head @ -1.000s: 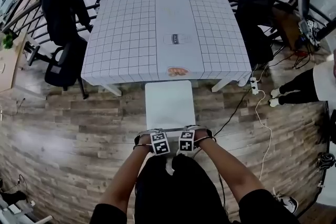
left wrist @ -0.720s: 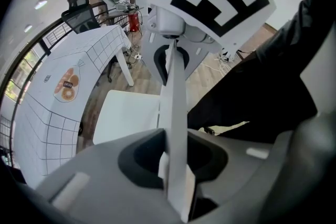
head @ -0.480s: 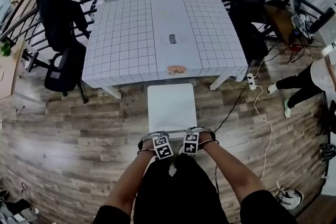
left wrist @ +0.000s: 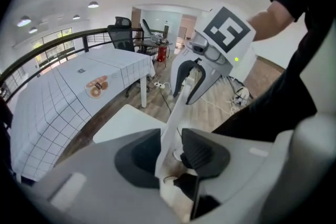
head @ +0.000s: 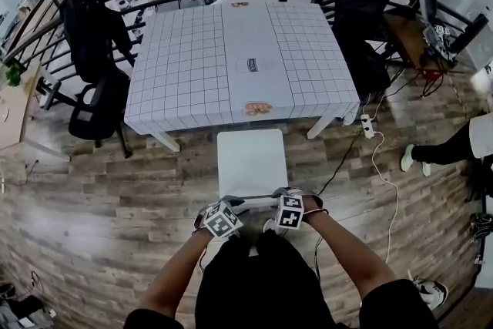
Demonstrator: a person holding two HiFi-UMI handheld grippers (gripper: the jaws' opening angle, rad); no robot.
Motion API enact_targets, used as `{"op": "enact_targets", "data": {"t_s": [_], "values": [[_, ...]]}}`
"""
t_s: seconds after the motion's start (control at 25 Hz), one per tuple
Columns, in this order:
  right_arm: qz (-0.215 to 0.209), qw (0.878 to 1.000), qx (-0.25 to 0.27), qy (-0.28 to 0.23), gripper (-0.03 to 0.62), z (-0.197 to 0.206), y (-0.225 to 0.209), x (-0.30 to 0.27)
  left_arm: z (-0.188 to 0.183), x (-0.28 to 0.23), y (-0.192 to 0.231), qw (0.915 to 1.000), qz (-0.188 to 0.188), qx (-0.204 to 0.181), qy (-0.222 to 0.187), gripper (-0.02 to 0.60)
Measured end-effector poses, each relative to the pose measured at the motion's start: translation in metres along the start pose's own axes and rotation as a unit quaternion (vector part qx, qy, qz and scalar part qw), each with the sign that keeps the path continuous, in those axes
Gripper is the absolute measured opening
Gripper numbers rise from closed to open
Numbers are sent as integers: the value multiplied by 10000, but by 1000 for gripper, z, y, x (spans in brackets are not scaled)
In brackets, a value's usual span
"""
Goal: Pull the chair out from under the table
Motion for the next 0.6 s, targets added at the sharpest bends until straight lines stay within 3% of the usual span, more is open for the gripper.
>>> {"op": "enact_targets", "data": {"t_s": [0.12, 0.24, 0.4, 0.48, 0.6], "values": [[307, 9982, -250, -456, 107, -13, 0, 23, -6, 17, -13, 9979, -88, 199, -604, 127], [566, 9851, -1019, -1266, 59, -35, 0, 55, -18, 40, -20, 9915, -171, 334, -1247, 126], [865, 9422, -2286, -2290, 49, -54, -12, 104, -42, 85, -25, 9781, -494, 305, -2000, 110], [1044, 9147, -2835, -2685, 23, -58, -22, 130, -57, 109, -34, 9695, -597, 184, -2370, 36], [1406, 8834, -3276, -3042, 0, -61, -32, 166, -79, 140, -52, 9535, -641, 37, -2945, 11]]}}
Point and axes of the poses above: the fingertips, and each gripper's own axes: x backward along the fingers, y to its left, z out of its underside, the point moved 6 cm from there along x, backward along the fingers, and after that the axes turned 11 degrees about z, right-handed, at the moved point
